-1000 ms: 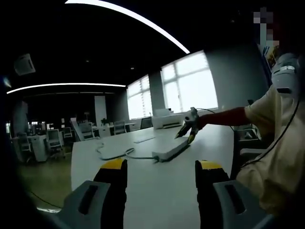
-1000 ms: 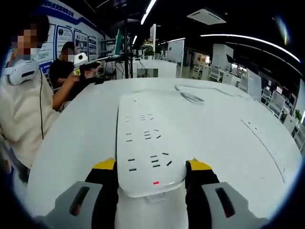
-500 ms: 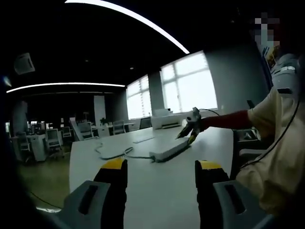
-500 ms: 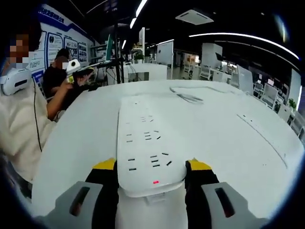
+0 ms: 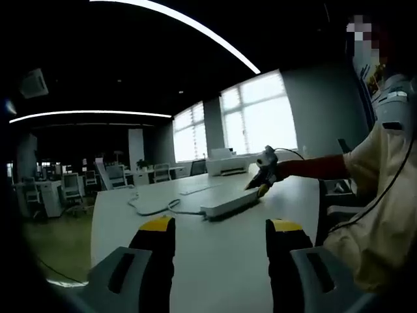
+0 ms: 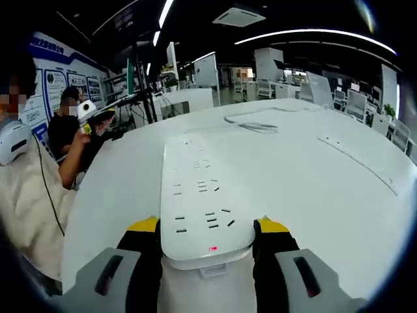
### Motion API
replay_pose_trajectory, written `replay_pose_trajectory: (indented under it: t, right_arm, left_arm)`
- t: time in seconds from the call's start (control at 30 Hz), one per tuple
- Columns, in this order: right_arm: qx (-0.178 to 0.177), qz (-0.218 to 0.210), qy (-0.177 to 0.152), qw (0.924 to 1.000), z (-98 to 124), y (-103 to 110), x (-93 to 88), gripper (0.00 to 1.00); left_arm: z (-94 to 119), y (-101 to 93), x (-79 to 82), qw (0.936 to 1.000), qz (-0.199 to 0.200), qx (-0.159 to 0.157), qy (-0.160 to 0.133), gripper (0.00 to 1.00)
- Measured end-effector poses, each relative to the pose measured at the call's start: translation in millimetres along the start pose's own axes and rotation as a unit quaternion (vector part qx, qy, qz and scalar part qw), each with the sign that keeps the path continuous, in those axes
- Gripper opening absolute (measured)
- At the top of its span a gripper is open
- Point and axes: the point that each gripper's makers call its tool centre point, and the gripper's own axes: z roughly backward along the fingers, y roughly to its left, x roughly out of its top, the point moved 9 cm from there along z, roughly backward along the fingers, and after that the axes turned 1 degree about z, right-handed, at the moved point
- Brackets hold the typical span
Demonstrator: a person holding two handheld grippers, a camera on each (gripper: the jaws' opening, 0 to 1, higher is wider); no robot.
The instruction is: Pick up the power strip scattered on the table, fix it on the side mounting bracket of the table, and press the switch
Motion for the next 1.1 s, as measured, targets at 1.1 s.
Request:
replay_pose_trajectory:
  t: [1.1]
  right_arm:
    - [-0.091, -0.139, 0.033, 0.9856, -4.4, 49.3, 0.1, 0.5]
  left_arm:
    - [-27.1, 2.4, -7.9, 0.9958, 0.089, 0.014, 0.017, 0.64]
